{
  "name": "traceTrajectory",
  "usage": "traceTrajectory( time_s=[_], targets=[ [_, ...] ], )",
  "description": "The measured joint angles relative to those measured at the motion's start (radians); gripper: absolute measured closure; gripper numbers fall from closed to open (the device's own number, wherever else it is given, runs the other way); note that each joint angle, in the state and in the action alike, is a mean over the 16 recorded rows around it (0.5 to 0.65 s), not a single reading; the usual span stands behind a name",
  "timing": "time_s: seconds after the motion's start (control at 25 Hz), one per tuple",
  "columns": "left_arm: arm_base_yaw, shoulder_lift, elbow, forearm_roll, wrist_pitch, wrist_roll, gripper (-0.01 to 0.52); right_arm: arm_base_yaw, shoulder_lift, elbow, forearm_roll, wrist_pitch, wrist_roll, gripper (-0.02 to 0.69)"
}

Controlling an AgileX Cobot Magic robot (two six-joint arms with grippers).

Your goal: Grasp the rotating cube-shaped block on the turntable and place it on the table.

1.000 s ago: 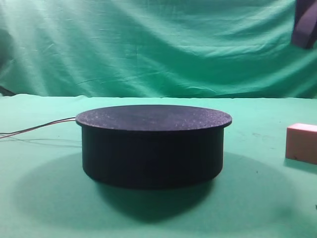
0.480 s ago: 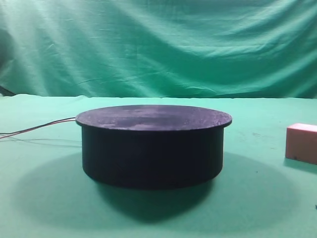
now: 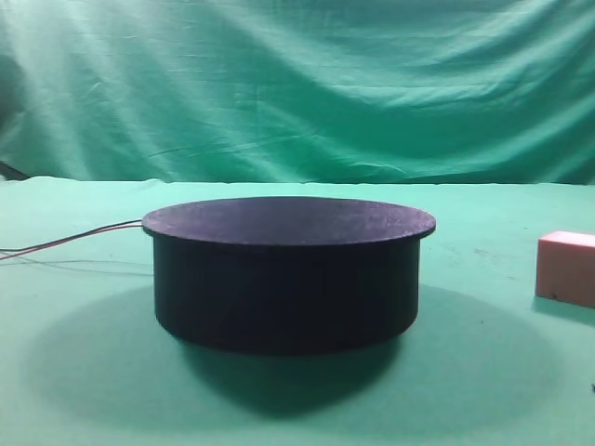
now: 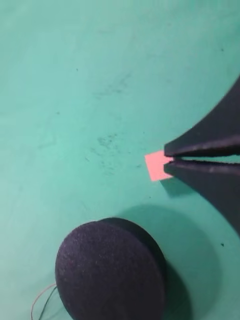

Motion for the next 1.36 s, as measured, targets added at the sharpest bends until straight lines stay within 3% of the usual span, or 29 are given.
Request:
traceTrajectory(
  time_s=[0.36,0.64,1.36],
  targets=[
    [0.0,0.0,0.0,0.0,0.0,0.0,0.514,-0.19,-0.341,0.264,-0.007,-0.137,0.0,0.665],
    [0.0,0.0,0.0,0.0,0.0,0.0,0.514,-0.242,-0.546,0.392,-0.002,-0.162,0.001,0.665],
    [0.0,0.0,0.0,0.0,0.0,0.0,0.514,-0.248,-0.62,0.432,0.004,-0.164,0.001,0.665]
  ],
)
